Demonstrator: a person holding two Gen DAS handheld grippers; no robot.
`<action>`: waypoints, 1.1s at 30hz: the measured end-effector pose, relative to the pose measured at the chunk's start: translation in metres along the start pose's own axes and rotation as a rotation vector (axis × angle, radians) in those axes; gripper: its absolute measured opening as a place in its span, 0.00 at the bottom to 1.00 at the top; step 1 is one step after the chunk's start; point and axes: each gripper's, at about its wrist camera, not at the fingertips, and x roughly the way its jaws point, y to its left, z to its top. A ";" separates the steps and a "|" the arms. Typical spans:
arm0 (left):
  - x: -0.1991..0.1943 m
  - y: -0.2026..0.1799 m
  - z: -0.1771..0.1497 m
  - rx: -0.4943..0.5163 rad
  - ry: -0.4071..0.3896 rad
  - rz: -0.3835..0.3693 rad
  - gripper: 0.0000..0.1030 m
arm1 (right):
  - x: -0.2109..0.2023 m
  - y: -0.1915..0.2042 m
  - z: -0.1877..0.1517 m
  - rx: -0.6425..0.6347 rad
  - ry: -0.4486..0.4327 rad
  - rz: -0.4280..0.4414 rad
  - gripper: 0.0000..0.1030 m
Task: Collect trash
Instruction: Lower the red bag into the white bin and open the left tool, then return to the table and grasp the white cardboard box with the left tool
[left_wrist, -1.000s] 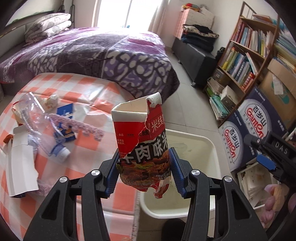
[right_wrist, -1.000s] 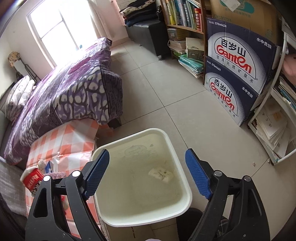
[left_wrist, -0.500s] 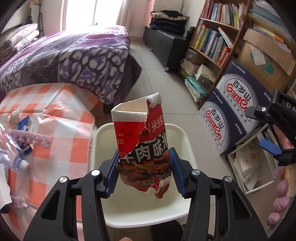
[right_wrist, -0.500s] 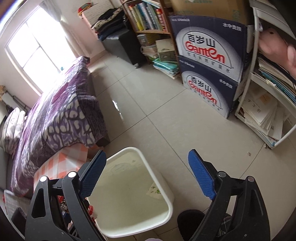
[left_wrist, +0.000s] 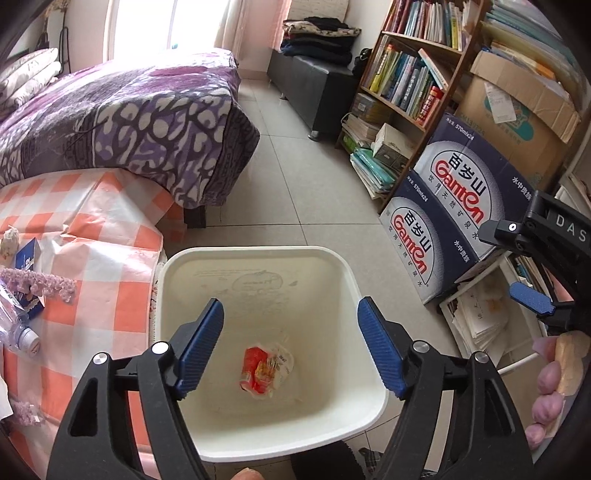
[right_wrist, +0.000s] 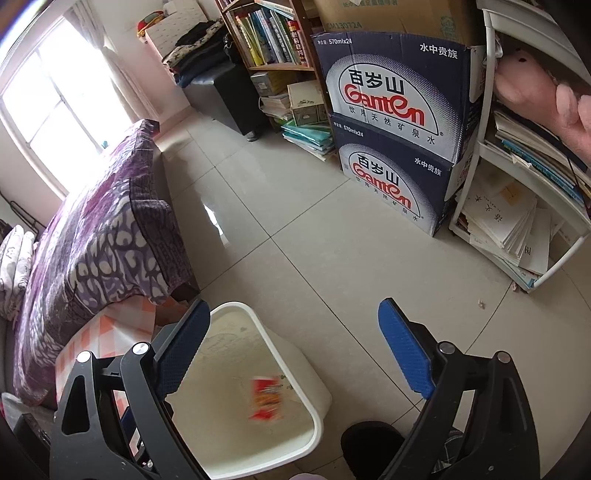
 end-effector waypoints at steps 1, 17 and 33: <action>-0.002 0.002 0.000 -0.001 -0.002 0.004 0.72 | -0.001 0.002 -0.001 -0.006 -0.002 0.000 0.86; -0.039 0.054 -0.010 0.027 -0.045 0.215 0.82 | -0.009 0.062 -0.031 -0.139 -0.036 0.004 0.90; -0.076 0.185 -0.046 -0.103 0.143 0.596 0.93 | -0.008 0.149 -0.094 -0.303 0.067 0.114 0.90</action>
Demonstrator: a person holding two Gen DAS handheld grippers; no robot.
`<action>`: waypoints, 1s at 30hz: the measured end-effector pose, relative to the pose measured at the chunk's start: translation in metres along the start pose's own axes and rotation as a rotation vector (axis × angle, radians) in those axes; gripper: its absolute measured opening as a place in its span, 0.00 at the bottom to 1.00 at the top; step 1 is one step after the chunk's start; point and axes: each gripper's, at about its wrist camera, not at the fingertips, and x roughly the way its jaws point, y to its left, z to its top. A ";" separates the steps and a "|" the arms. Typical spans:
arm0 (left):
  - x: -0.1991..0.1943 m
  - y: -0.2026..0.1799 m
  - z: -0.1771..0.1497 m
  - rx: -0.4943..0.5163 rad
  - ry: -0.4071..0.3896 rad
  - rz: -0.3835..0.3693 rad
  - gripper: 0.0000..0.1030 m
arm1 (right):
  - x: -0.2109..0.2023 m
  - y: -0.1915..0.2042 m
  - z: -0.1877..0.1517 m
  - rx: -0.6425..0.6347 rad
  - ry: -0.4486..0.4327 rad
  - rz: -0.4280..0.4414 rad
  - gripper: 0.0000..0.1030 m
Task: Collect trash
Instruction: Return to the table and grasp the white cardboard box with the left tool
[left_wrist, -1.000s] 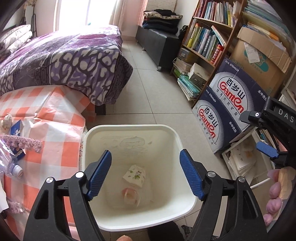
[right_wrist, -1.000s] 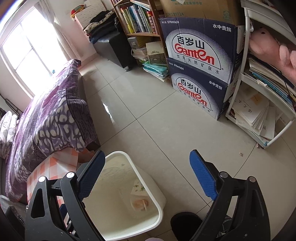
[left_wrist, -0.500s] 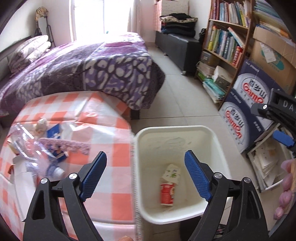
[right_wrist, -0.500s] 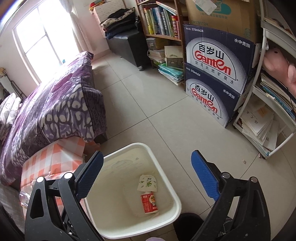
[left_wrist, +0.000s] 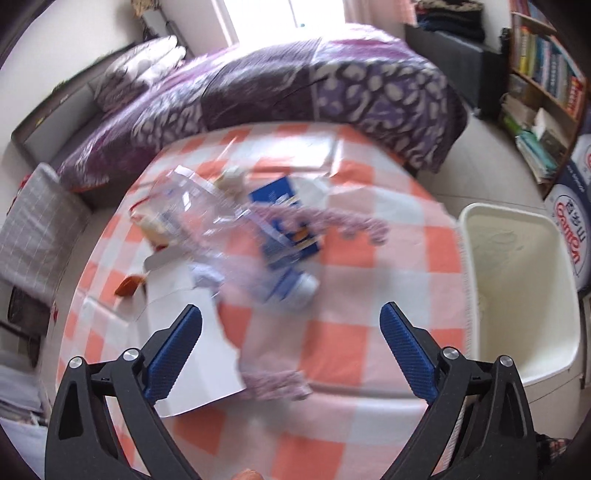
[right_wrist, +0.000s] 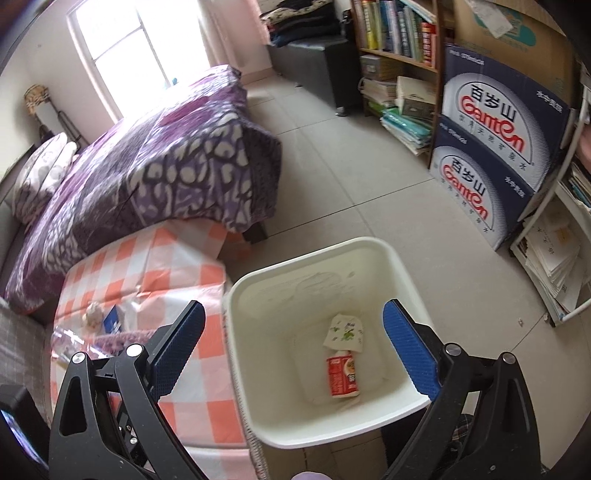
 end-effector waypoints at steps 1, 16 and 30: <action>0.003 0.009 -0.001 -0.013 0.023 -0.006 0.93 | 0.000 0.005 -0.003 -0.009 0.006 0.007 0.90; 0.067 0.146 -0.029 -0.382 0.306 -0.106 0.93 | 0.014 0.069 -0.040 -0.145 0.097 0.070 0.90; 0.072 0.155 -0.040 -0.421 0.332 -0.286 0.79 | 0.031 0.107 -0.064 -0.245 0.179 0.101 0.90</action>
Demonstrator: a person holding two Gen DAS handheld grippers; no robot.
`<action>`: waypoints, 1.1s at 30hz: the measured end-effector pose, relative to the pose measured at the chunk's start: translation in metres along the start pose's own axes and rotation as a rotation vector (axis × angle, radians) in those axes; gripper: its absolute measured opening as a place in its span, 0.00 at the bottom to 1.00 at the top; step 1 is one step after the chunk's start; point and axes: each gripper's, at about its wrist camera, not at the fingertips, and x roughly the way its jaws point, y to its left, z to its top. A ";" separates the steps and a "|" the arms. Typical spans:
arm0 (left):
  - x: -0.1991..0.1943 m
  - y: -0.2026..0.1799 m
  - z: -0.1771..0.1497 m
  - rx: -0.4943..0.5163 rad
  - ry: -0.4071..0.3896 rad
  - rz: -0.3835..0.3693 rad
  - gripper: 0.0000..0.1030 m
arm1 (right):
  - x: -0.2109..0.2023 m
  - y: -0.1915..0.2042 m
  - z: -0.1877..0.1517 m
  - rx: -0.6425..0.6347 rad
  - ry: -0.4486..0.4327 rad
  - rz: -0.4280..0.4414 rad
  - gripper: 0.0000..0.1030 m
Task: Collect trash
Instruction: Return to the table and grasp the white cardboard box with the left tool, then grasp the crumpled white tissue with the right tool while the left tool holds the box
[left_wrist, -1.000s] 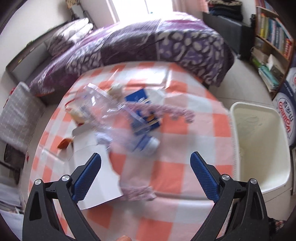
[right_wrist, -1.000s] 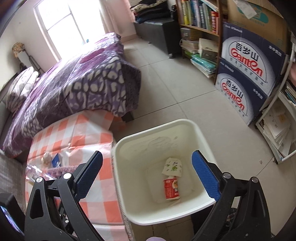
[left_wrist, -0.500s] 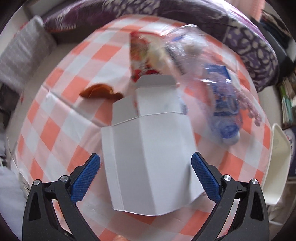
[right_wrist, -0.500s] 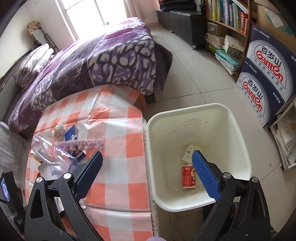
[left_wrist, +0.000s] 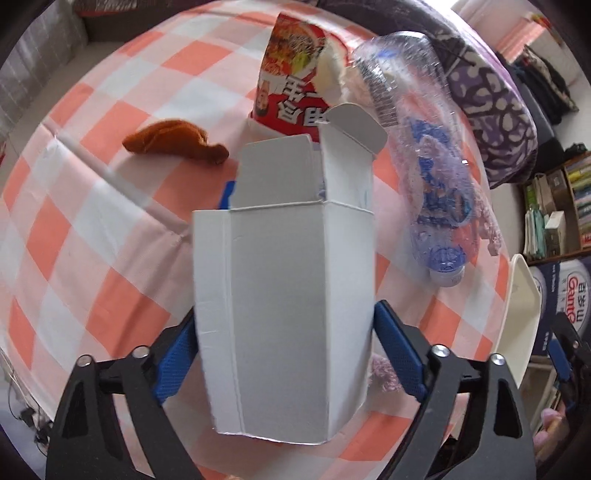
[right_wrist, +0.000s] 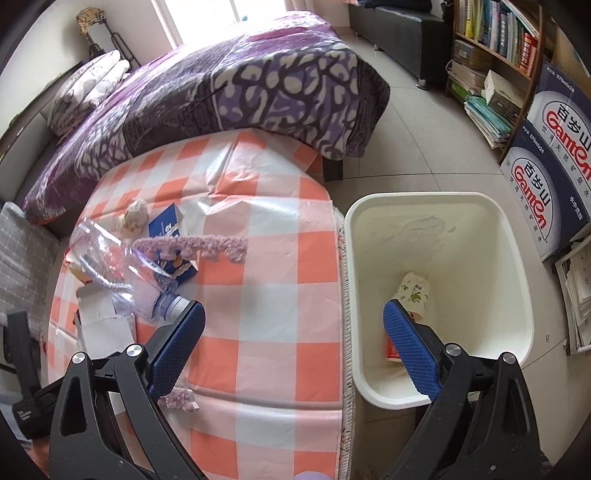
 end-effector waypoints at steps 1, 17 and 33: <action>-0.004 -0.001 0.000 0.011 -0.003 -0.010 0.76 | 0.002 0.004 -0.002 -0.014 0.008 0.000 0.90; -0.057 0.037 0.004 -0.031 -0.099 -0.142 0.56 | 0.035 0.087 -0.044 -0.334 0.118 0.093 0.90; -0.059 0.119 0.008 -0.276 -0.012 -0.260 0.60 | 0.020 0.188 -0.107 -0.723 0.079 0.363 0.89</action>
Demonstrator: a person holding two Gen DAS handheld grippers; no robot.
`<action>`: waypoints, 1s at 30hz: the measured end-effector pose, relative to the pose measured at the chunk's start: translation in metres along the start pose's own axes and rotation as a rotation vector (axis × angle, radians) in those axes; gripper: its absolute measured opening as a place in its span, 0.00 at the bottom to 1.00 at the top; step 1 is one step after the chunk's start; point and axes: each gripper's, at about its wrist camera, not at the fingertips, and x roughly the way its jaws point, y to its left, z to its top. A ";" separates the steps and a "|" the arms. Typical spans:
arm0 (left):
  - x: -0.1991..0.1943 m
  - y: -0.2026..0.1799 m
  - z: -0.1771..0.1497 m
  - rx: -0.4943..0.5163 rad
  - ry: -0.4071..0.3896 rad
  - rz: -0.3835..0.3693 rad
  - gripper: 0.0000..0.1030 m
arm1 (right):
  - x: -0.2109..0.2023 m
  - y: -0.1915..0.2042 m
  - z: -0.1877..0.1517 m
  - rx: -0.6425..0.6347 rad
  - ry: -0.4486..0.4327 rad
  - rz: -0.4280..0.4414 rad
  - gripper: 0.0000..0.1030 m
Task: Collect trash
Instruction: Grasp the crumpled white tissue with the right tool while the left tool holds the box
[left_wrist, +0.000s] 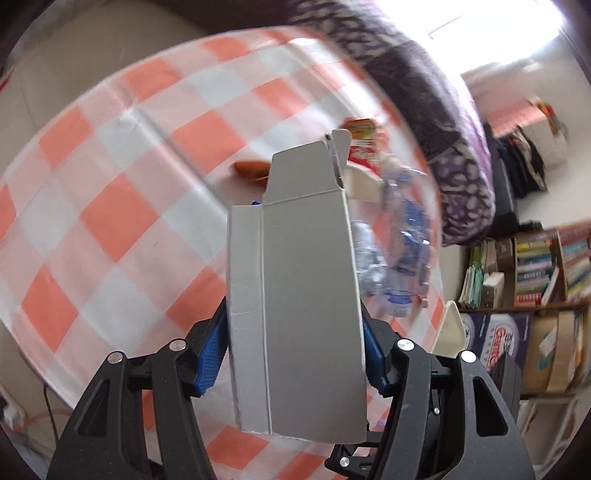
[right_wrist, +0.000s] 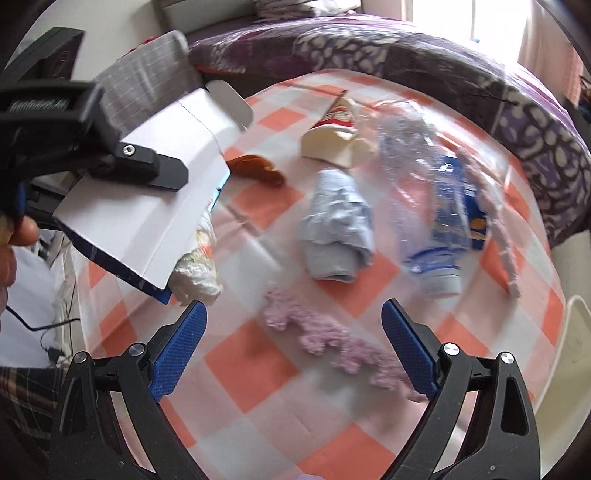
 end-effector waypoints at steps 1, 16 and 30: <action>0.005 0.014 0.003 -0.047 0.008 0.006 0.60 | 0.003 0.004 0.000 -0.012 0.009 -0.003 0.89; 0.034 0.083 0.034 -0.282 0.028 0.001 0.86 | 0.031 0.024 0.001 -0.029 0.074 0.042 0.89; 0.027 0.073 0.057 -0.198 -0.088 0.024 0.52 | 0.045 0.023 0.005 -0.011 0.087 0.077 0.89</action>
